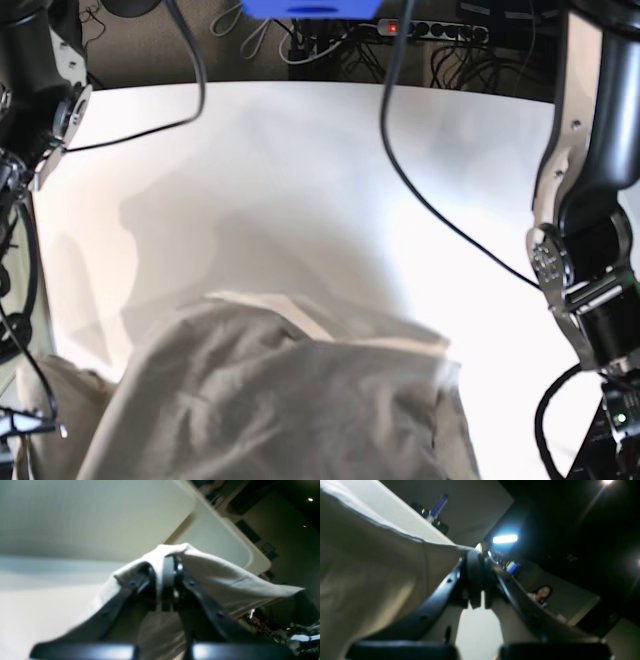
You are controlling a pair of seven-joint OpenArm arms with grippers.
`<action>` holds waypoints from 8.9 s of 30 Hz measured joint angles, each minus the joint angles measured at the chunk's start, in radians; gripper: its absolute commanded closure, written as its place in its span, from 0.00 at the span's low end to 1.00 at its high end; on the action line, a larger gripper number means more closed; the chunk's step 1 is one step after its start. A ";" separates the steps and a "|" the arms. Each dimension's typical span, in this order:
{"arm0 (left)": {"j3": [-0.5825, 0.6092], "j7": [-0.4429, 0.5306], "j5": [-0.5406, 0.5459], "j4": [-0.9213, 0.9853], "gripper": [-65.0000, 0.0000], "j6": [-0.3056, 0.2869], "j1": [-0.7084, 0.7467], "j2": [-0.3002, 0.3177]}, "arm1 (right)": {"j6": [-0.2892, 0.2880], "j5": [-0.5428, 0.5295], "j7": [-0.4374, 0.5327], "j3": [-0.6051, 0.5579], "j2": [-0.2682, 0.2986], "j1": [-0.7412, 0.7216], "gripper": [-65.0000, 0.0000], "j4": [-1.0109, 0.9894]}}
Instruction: Layout the t-shirt on the table in an organized manner, then fold the t-shirt properly
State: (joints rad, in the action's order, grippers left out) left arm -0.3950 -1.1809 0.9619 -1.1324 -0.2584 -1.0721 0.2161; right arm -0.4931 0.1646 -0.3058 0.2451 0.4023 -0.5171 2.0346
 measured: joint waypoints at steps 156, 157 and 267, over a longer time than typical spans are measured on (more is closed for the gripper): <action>-0.013 0.035 -0.673 -0.327 0.03 0.000 0.892 -0.038 | 0.012 0.011 0.307 0.263 -0.224 0.776 1.00 -0.384; -0.026 0.017 -0.634 -0.354 0.03 0.000 0.891 -0.030 | 0.012 0.011 0.307 0.262 -0.227 0.776 1.00 -0.384; 0.347 0.281 -0.952 -0.455 0.76 0.214 1.080 -0.325 | 0.013 0.010 0.309 0.258 -0.249 0.775 1.00 -0.393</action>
State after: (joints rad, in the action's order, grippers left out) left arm -0.0483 -0.8997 0.0097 -1.5879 -0.0448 0.0074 -0.1085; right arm -0.4805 0.1745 0.0032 0.5030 0.1528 0.2581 1.6417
